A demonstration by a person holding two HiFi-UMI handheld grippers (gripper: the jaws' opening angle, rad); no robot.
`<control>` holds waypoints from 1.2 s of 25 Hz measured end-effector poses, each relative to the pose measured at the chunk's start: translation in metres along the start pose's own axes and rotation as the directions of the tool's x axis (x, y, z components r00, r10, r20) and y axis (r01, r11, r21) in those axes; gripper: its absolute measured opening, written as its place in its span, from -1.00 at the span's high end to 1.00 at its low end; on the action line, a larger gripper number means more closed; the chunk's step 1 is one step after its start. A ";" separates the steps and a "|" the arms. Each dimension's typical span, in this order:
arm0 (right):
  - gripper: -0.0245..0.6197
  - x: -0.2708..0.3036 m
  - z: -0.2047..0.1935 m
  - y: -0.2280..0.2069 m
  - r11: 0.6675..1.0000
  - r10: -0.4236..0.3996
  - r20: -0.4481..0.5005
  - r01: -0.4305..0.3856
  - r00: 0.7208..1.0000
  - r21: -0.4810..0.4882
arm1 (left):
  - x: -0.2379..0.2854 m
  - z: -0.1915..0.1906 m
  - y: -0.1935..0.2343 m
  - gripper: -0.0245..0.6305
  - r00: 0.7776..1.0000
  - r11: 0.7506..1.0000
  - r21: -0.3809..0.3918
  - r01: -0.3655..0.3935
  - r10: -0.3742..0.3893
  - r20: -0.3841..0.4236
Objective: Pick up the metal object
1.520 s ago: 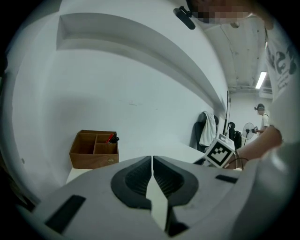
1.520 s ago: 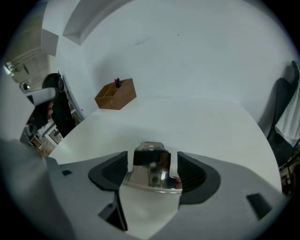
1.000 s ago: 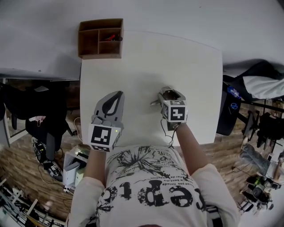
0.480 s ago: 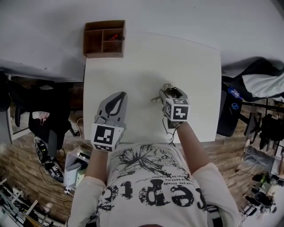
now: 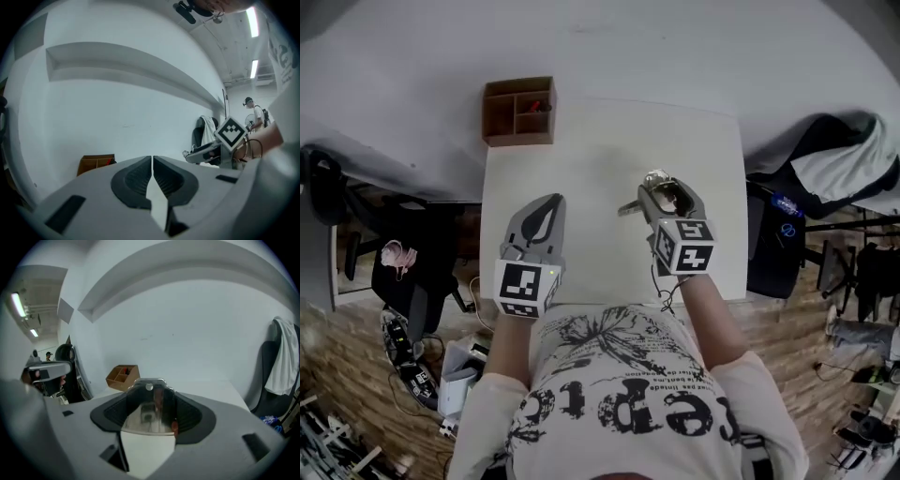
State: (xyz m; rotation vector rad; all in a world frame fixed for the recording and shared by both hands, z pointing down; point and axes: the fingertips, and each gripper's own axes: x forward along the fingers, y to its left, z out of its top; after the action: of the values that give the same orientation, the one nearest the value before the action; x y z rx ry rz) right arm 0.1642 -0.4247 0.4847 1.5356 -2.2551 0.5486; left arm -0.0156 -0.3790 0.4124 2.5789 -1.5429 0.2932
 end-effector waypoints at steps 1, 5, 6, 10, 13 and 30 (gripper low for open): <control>0.05 -0.011 0.011 0.000 1.000 0.002 0.033 -0.002 0.999 -0.009 | -0.003 0.007 -0.003 0.88 1.000 1.000 0.004 -0.008 0.008 0.011; 0.05 -0.049 0.050 -0.001 0.999 0.022 0.170 -0.014 0.985 -0.049 | -0.007 0.029 -0.016 0.88 0.998 0.999 0.018 -0.037 0.037 0.050; 0.05 -0.057 0.059 -0.002 0.998 0.028 0.198 -0.018 0.980 -0.055 | -0.007 0.033 -0.019 0.88 0.997 0.999 0.019 -0.044 0.043 0.057; 0.05 -0.091 0.087 -0.005 0.997 0.050 0.297 -0.030 0.953 -0.071 | -0.006 0.048 -0.032 0.88 0.995 0.998 0.026 -0.065 0.063 0.074; 0.05 -0.110 0.100 -0.006 0.995 0.065 0.365 -0.033 0.929 -0.093 | -0.005 0.058 -0.039 0.88 0.994 0.997 0.040 -0.073 0.070 0.090; 0.05 -0.111 0.106 -0.014 0.985 0.109 0.407 -0.042 0.907 -0.169 | 0.003 0.089 -0.049 0.88 0.986 0.994 0.041 -0.101 0.094 0.136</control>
State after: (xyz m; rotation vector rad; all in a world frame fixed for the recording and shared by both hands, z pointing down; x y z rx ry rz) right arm 0.2083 -0.3940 0.3403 1.6083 -2.6059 0.0542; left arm 0.0386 -0.3764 0.3265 2.6125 -1.7311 0.1722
